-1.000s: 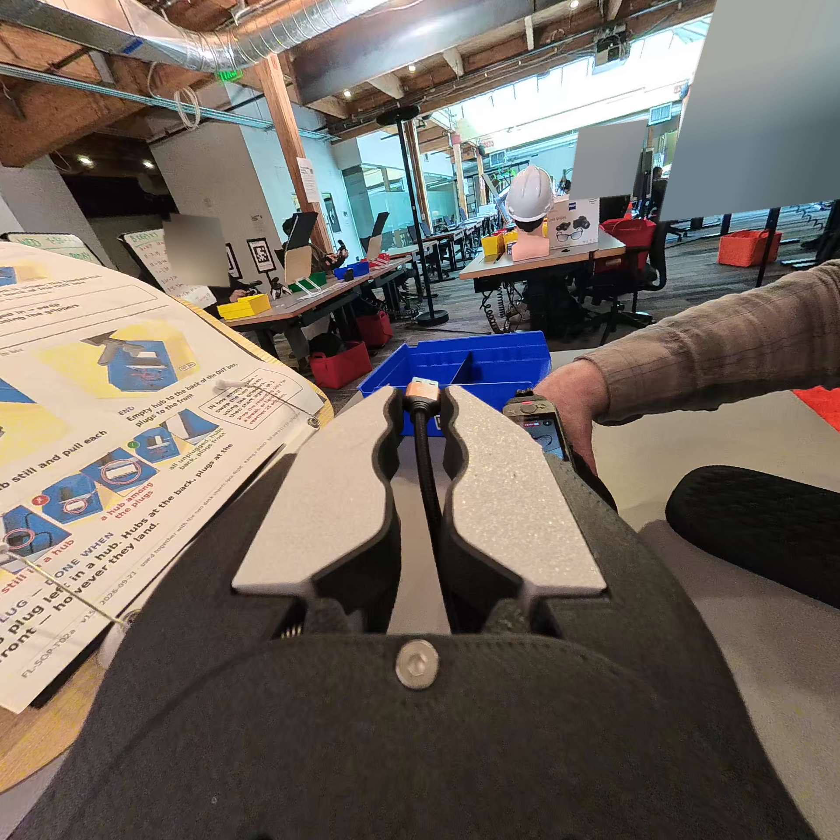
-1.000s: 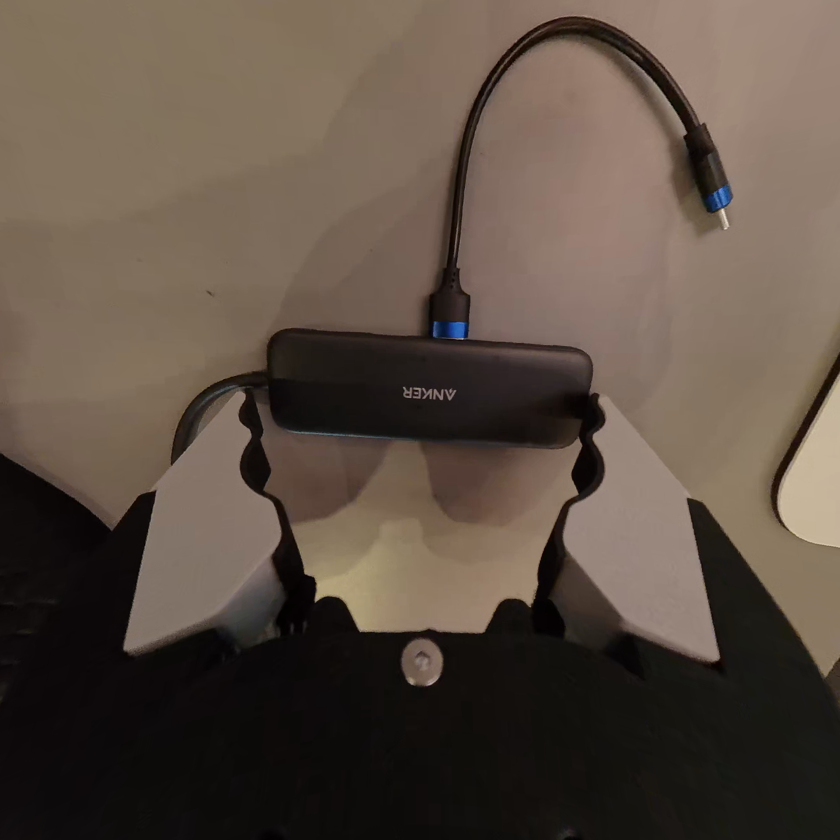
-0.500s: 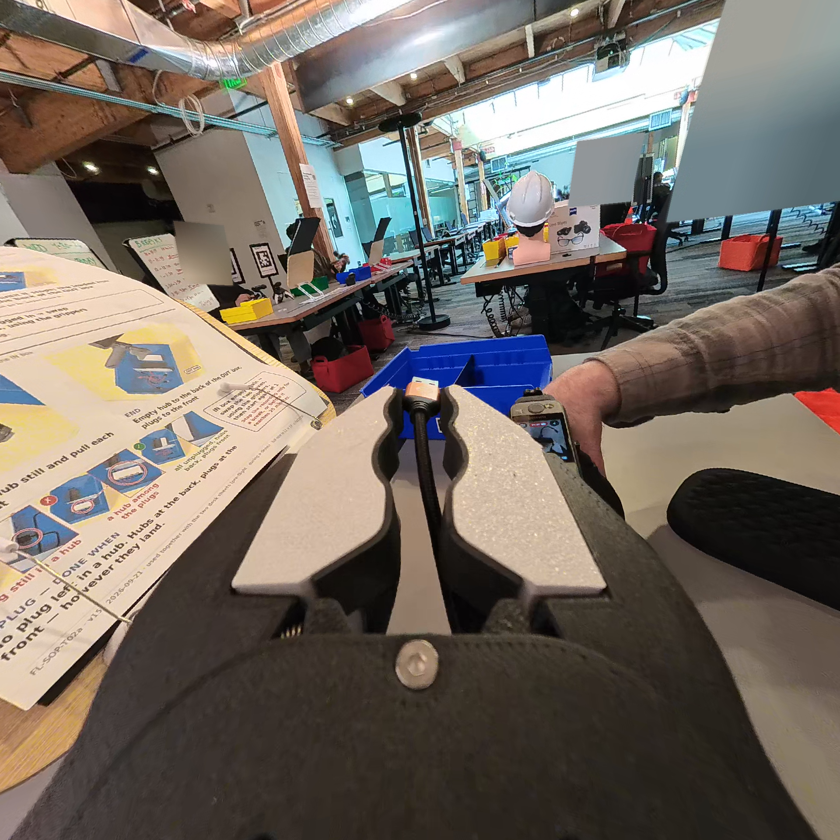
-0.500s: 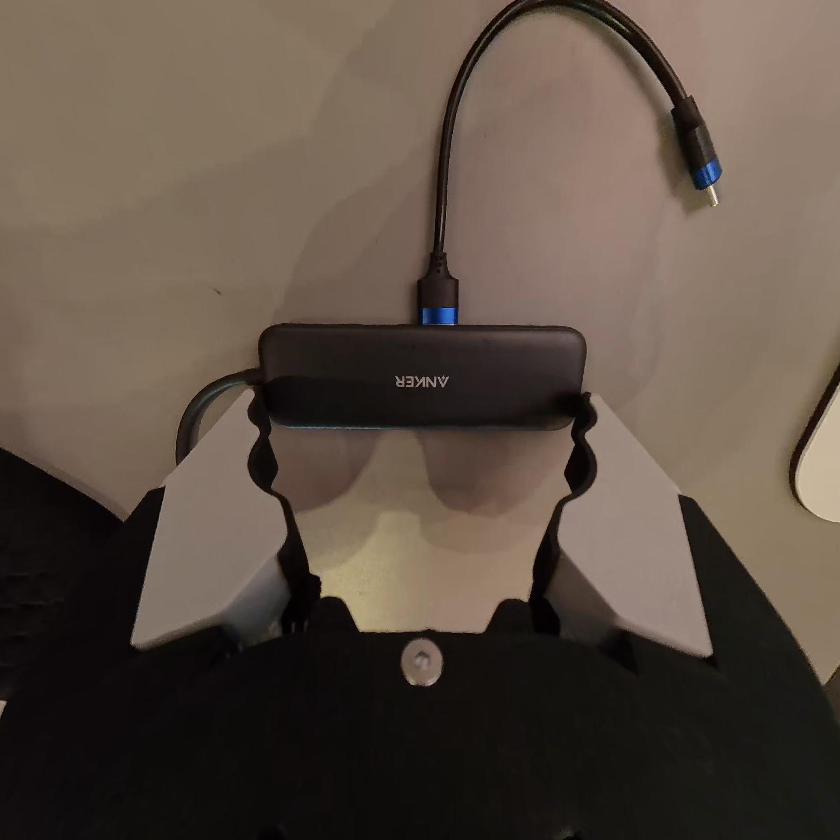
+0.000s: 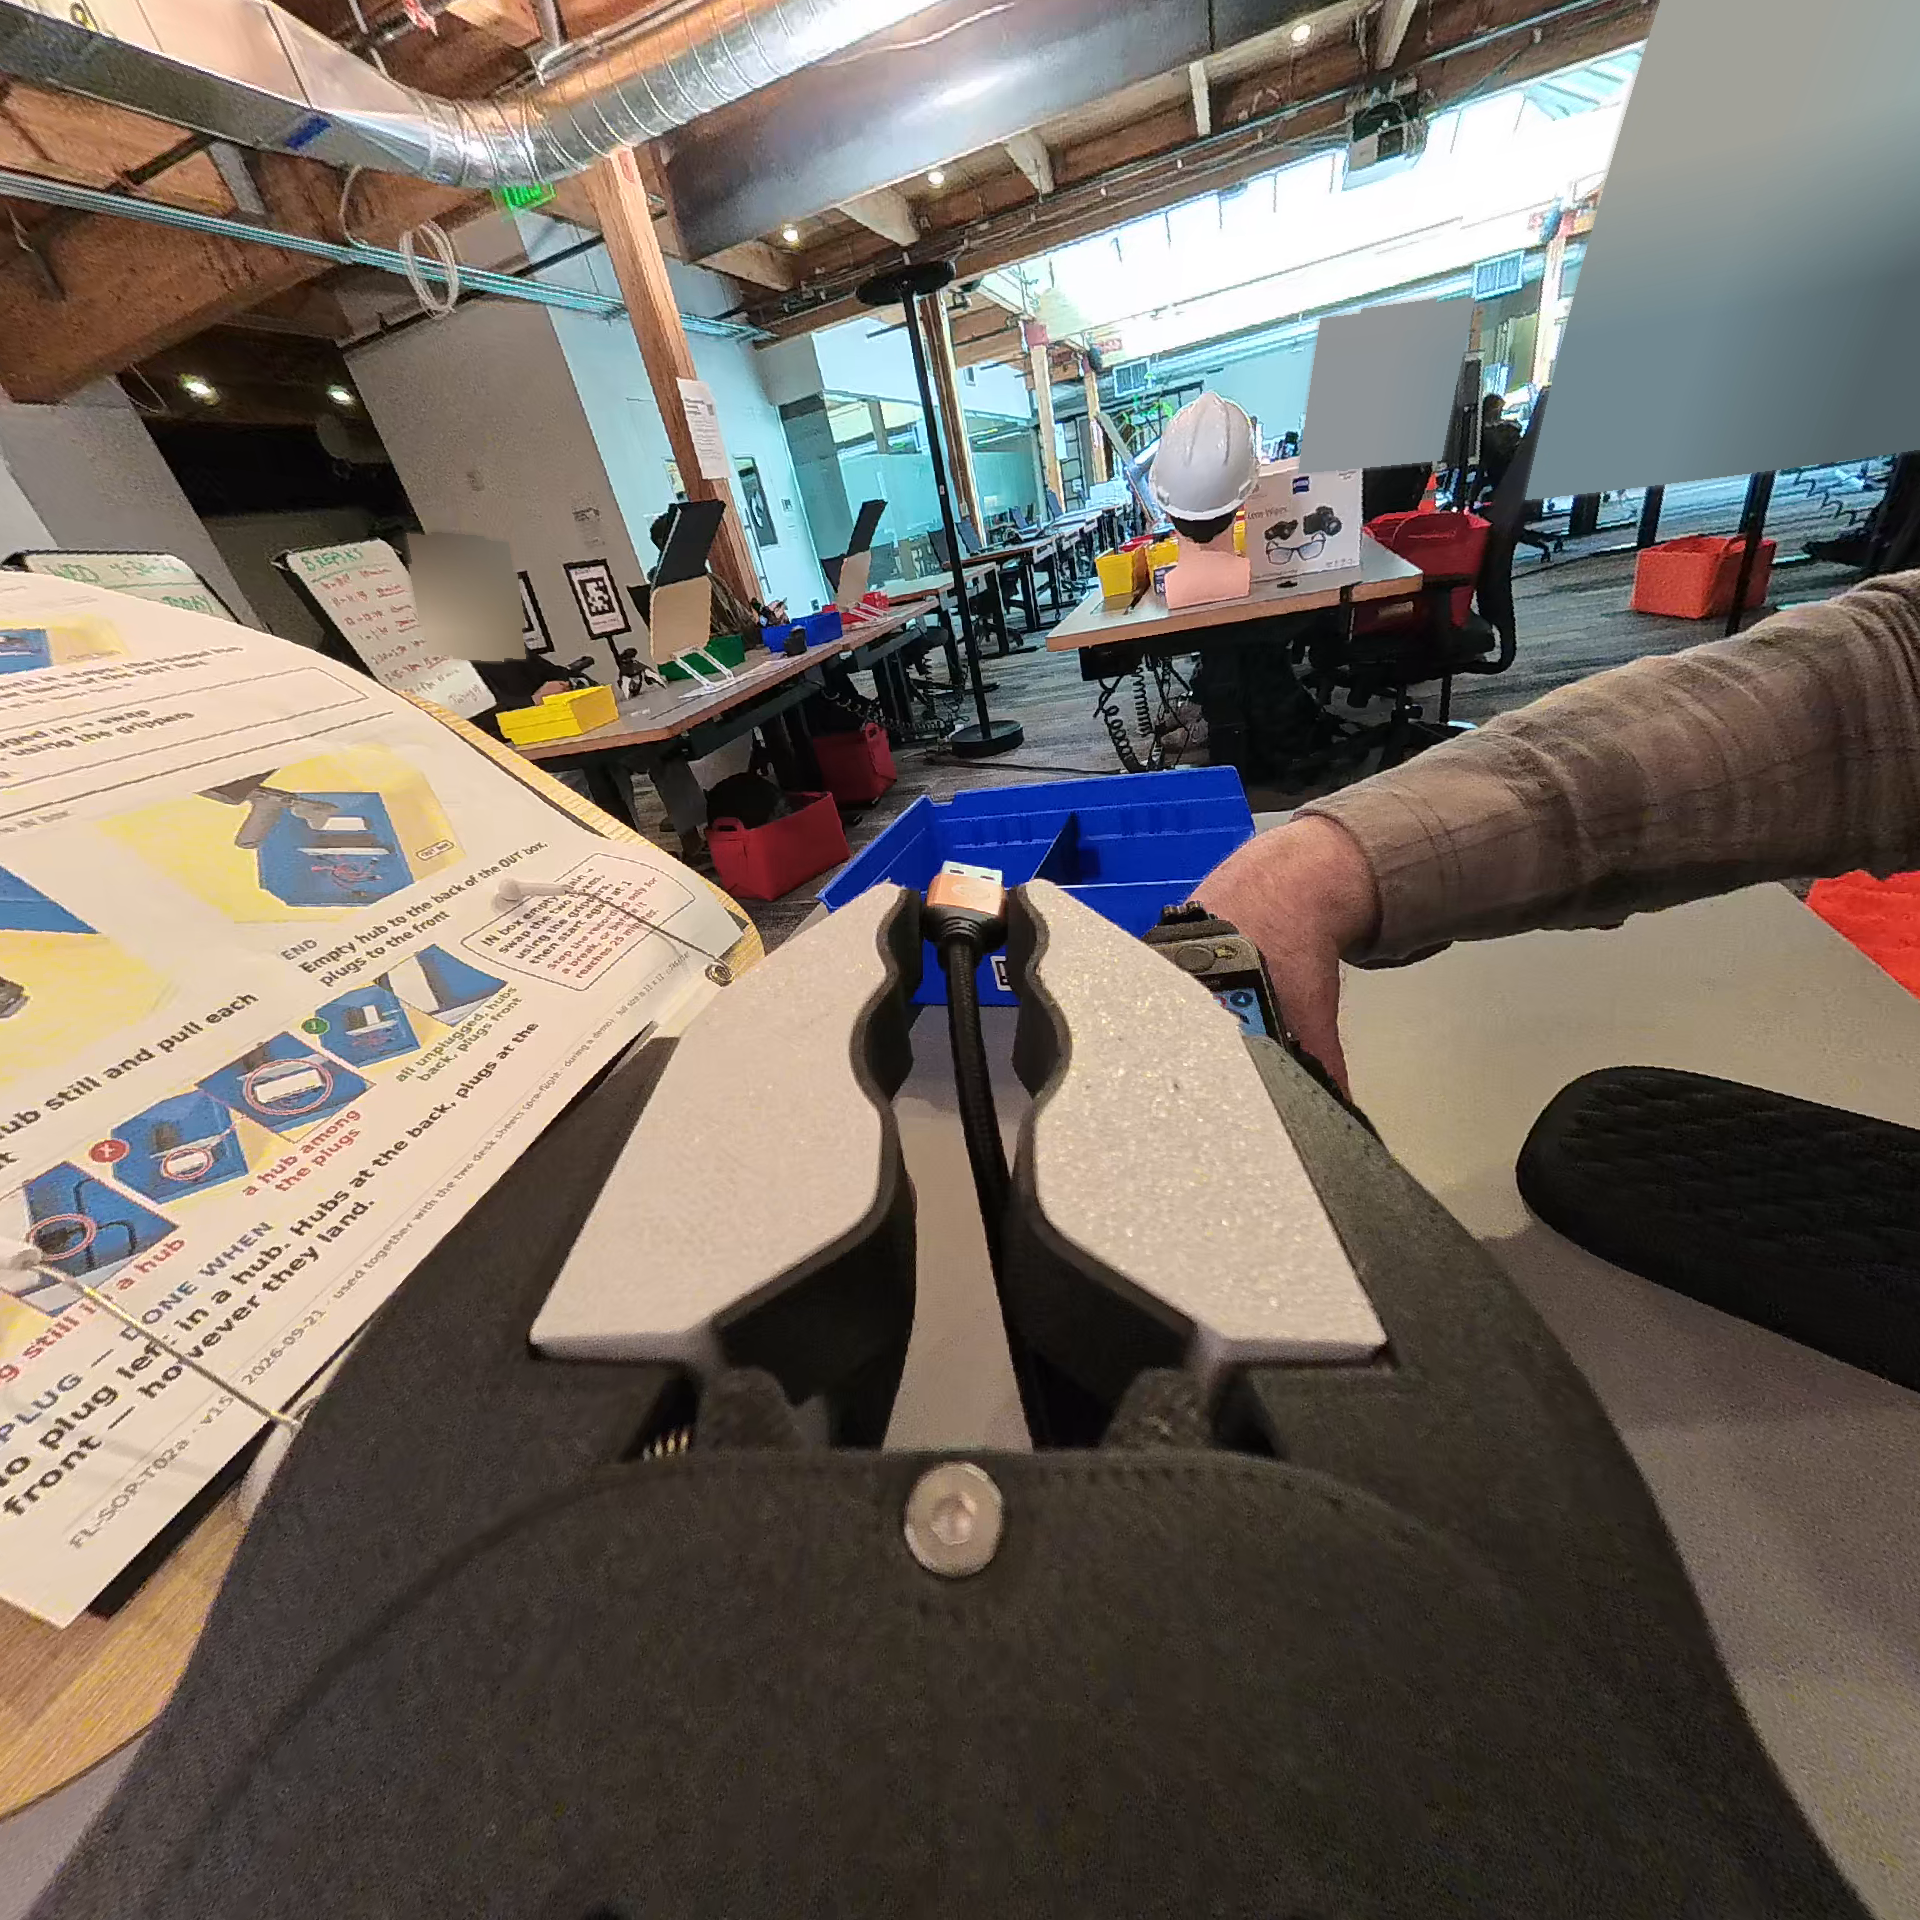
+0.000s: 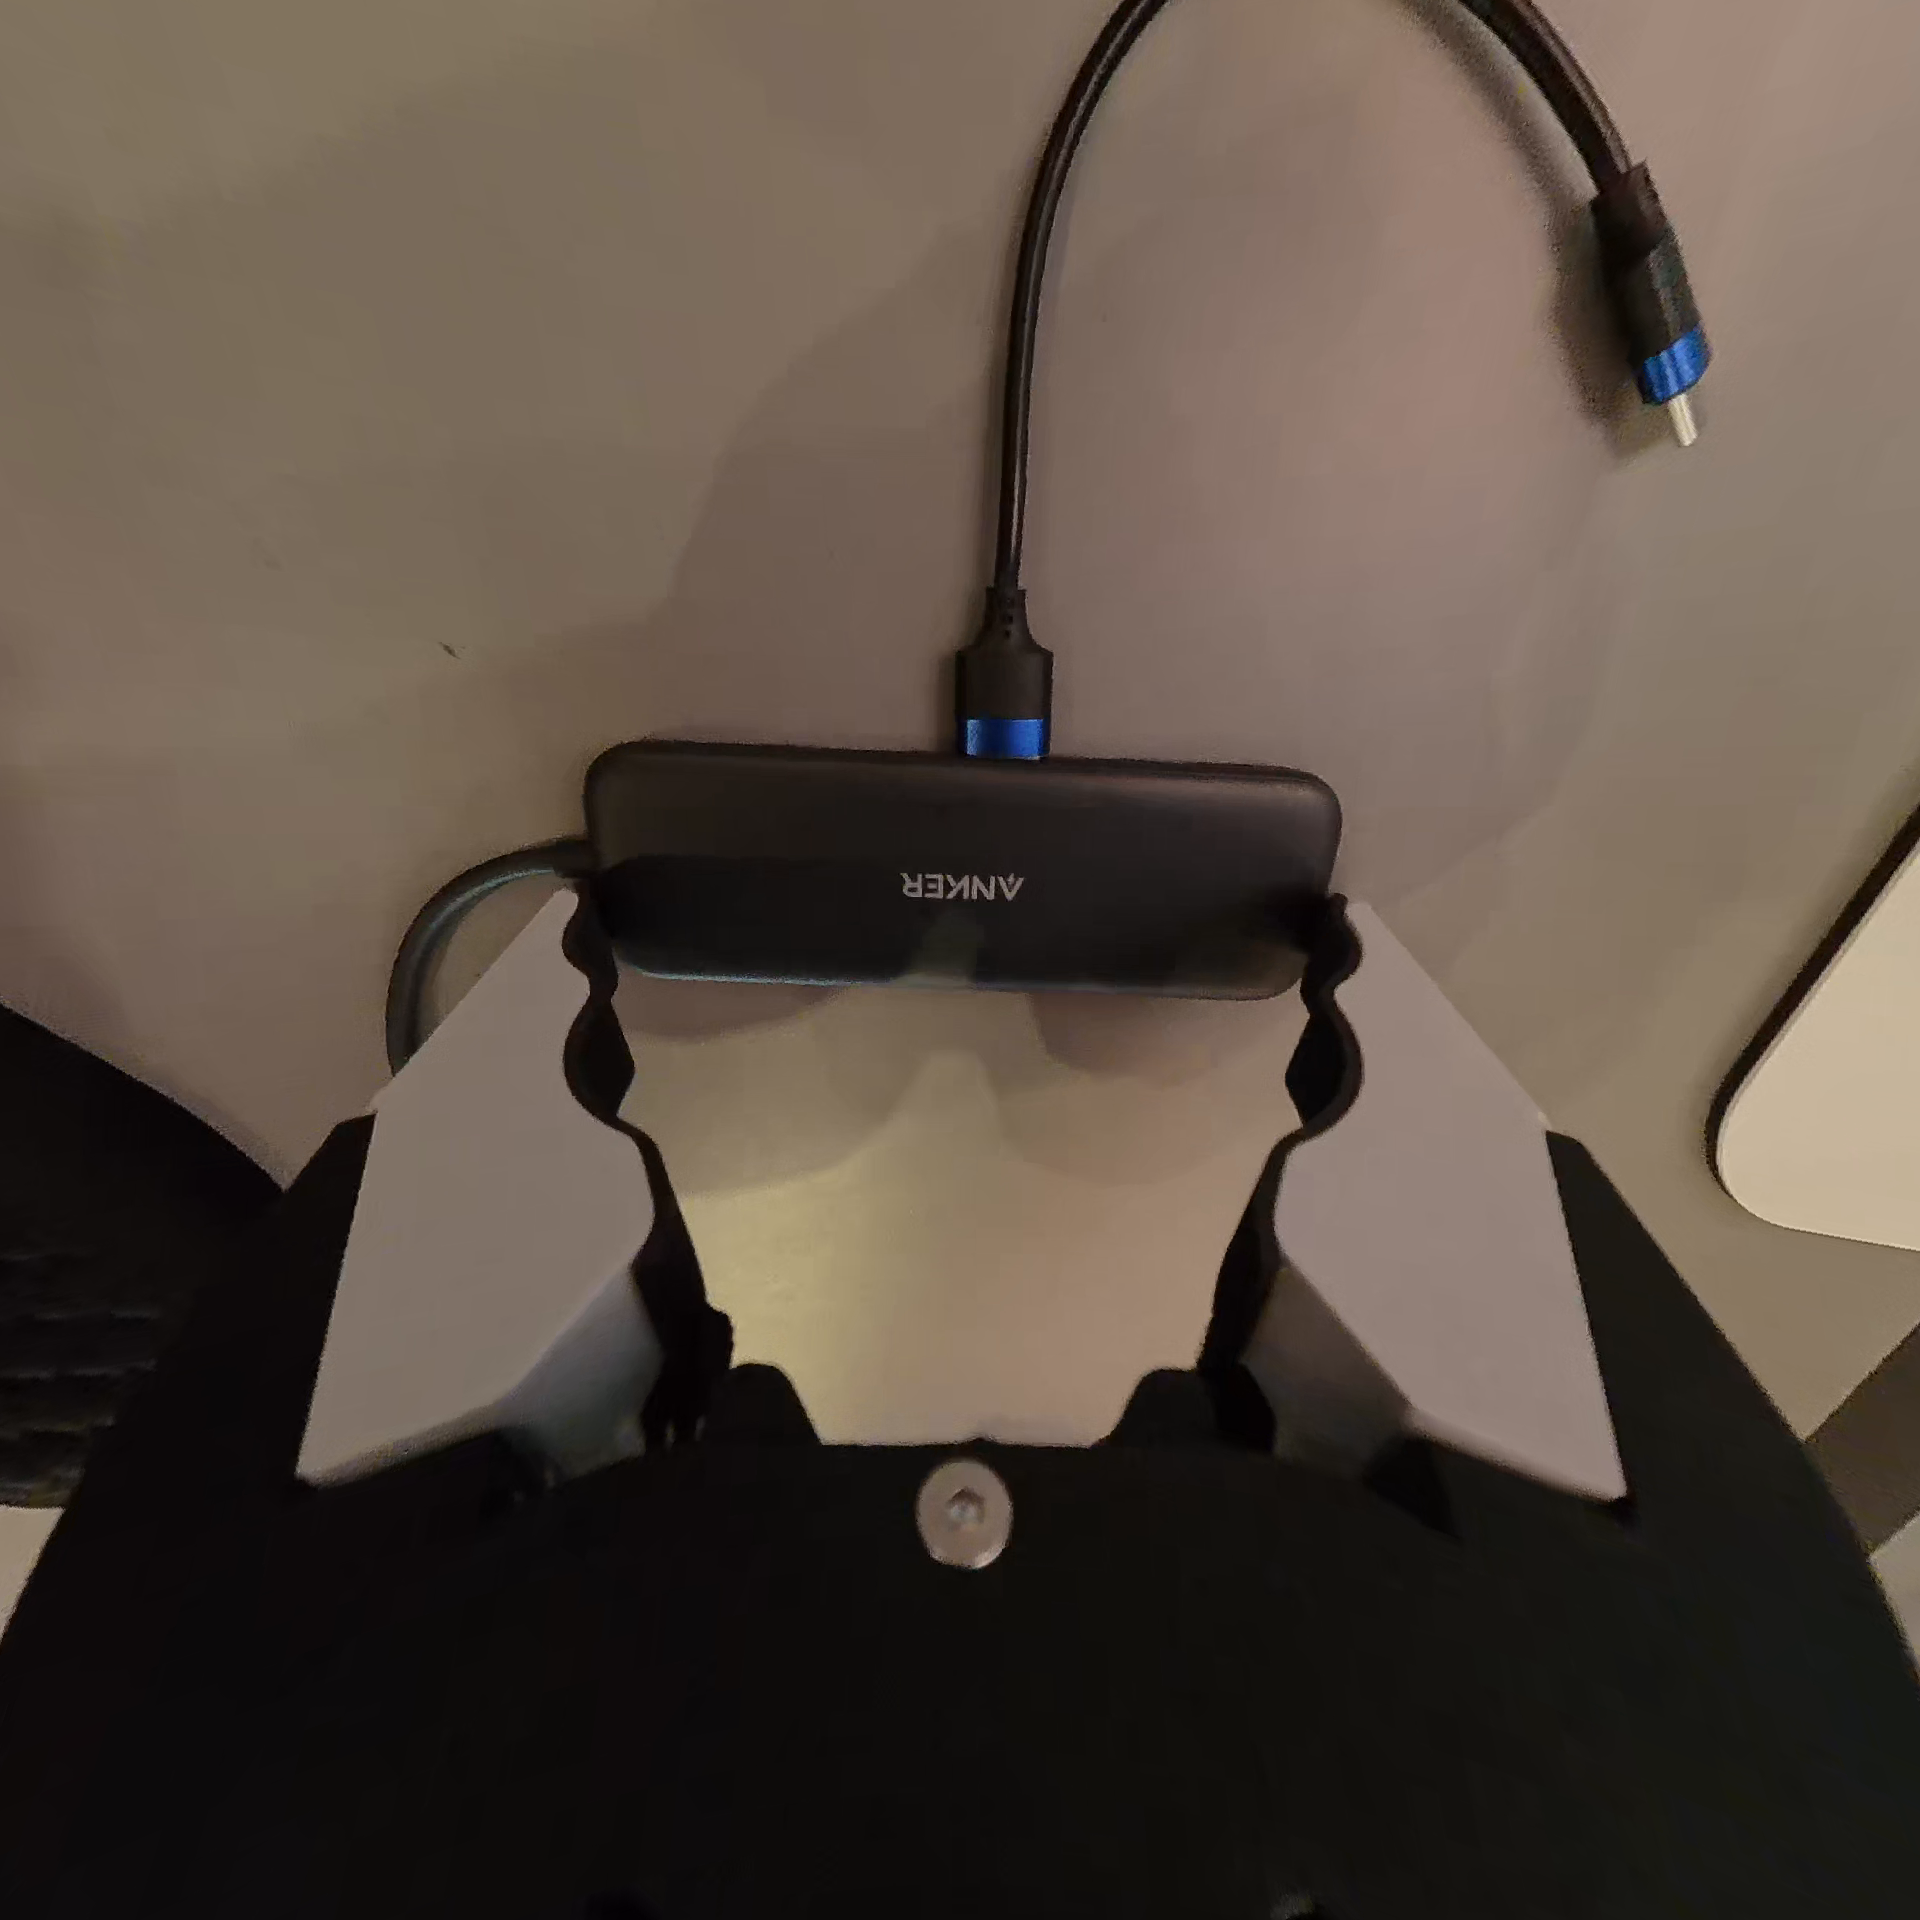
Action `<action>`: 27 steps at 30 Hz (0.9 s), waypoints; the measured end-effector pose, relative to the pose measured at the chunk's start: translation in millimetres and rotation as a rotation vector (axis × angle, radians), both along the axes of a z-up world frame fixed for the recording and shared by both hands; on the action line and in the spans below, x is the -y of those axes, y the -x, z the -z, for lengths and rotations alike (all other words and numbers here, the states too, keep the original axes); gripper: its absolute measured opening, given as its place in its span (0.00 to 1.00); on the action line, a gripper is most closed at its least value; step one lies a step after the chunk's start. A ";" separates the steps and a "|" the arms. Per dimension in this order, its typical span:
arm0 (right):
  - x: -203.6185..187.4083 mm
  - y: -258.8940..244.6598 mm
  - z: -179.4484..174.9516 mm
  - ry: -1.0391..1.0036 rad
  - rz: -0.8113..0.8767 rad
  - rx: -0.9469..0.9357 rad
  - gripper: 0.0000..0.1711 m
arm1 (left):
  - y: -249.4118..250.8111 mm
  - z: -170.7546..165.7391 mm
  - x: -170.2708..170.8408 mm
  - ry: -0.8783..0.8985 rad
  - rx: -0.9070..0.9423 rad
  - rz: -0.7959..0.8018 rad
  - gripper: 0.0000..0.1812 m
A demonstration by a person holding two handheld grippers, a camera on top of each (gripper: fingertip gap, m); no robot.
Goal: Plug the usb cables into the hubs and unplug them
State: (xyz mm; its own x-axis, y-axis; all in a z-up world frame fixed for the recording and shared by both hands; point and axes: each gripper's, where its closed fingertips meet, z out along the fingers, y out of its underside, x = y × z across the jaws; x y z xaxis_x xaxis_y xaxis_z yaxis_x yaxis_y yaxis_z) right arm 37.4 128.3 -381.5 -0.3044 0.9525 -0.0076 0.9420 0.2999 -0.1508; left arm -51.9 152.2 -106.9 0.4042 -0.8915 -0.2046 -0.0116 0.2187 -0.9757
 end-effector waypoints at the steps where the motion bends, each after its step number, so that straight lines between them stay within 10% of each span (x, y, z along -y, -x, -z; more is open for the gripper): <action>1: 0.1 -0.1 -0.1 -0.002 0.001 0.006 0.76 | 0.8 -0.5 0.2 -0.002 0.000 -0.002 0.09; 27: -17.0 -14.2 -86.7 0.217 0.173 -0.450 0.75 | -28.8 21.9 3.3 0.030 -0.071 0.060 0.08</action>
State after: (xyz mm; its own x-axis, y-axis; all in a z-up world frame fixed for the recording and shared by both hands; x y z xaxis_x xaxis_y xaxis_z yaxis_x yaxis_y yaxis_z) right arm 51.6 145.3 -294.9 -0.1616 0.9802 -0.1147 0.8025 0.0629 -0.5933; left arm -23.1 148.9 -128.8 0.3357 -0.9196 -0.2040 -0.0683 0.1922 -0.9790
